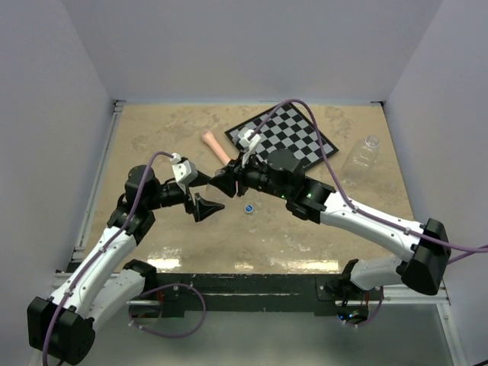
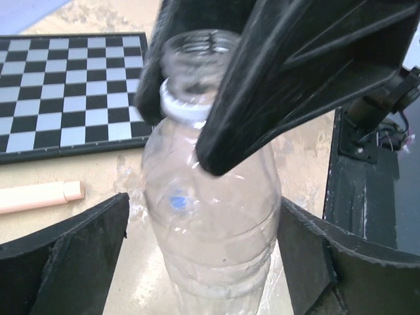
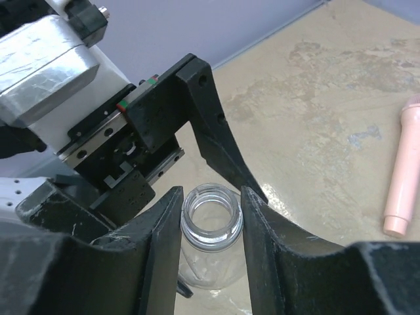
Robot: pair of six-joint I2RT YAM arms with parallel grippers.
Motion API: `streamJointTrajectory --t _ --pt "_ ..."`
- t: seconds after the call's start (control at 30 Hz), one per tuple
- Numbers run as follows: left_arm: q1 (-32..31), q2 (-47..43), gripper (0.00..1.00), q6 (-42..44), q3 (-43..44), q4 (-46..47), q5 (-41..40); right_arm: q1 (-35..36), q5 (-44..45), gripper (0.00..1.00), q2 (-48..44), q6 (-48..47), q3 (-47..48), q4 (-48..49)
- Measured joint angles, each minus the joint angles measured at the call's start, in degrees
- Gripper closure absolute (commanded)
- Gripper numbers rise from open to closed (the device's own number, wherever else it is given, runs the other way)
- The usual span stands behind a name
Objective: Screw on the bottle caps
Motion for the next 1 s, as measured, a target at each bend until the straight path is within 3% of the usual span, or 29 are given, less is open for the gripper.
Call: streamJointTrajectory --t 0.27,0.53,0.8,1.0 --pt "-0.2 -1.88 0.0 -2.19 -1.03 5.53 0.42 -0.04 2.54 0.9 -8.28 4.59 -5.79 7.45" --pt "-0.28 -2.69 0.05 -5.38 -3.82 11.72 2.43 -0.04 2.99 0.9 -10.36 8.02 -8.66 11.69" --pt "-0.28 -2.43 0.14 -6.14 -4.31 13.79 4.13 -0.04 2.89 0.9 -10.34 8.96 -9.2 13.09" --pt "-0.28 -2.08 0.3 -6.69 -4.31 14.12 5.42 -0.13 2.54 0.86 -9.94 9.01 -9.22 13.75"
